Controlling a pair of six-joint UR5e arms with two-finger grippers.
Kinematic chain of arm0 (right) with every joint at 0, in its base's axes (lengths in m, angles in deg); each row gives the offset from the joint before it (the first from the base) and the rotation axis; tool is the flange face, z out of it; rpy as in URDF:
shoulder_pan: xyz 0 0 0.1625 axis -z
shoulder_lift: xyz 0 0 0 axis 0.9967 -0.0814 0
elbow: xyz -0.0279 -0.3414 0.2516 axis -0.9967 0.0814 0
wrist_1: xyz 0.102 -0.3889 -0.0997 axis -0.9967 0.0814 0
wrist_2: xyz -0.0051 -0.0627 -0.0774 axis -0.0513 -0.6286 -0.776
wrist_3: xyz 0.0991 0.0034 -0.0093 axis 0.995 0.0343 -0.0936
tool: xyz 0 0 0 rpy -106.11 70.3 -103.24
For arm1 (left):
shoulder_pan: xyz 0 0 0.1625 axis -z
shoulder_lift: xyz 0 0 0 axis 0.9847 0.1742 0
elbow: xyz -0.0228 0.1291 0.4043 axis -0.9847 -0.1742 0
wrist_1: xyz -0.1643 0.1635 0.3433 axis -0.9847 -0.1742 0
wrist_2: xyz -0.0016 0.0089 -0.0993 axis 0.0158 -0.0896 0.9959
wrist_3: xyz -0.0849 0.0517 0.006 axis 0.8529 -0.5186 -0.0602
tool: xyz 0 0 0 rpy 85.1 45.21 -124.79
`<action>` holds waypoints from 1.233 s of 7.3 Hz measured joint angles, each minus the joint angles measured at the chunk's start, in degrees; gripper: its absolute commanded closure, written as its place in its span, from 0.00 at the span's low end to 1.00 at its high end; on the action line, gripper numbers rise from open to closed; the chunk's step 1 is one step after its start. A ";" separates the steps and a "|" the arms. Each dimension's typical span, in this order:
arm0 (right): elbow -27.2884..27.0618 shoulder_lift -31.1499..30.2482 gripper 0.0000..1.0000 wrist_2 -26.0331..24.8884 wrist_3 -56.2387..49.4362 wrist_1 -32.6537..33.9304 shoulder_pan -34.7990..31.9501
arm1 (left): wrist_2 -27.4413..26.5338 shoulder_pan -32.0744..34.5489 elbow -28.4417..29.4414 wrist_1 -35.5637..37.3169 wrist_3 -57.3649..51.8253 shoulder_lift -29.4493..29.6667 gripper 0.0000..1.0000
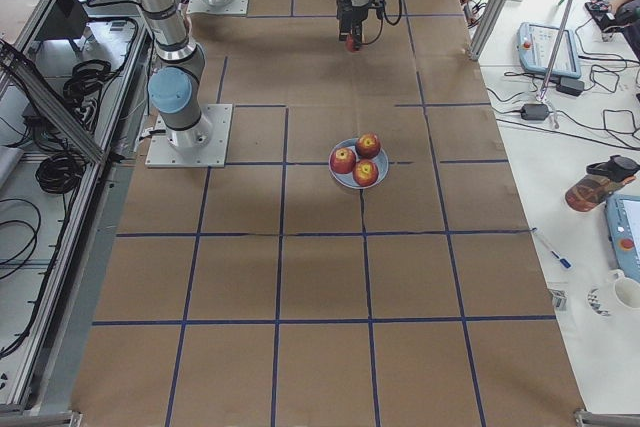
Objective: Transfer apple from basket to plate
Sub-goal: 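Carry the yellow-red apple with the left gripper to the table center, then release the apple and raise the left gripper while the right gripper approaches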
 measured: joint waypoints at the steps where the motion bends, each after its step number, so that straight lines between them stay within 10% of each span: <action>1: 0.00 -0.02 0.00 0.00 0.00 0.00 0.00 | 0.02 0.13 0.29 0.65 -0.28 1.25 0.45; 2: 0.00 -0.01 0.00 -0.02 0.00 0.00 0.00 | 0.00 0.22 0.39 0.92 -0.44 1.95 0.43; 4: -0.03 0.03 0.00 -0.11 -0.02 -0.04 0.00 | -0.02 0.29 0.39 1.05 -0.52 2.33 0.01; 9: 0.00 0.01 0.00 0.21 0.00 0.17 -0.07 | -0.21 -1.70 1.75 -5.98 -2.89 -5.70 0.01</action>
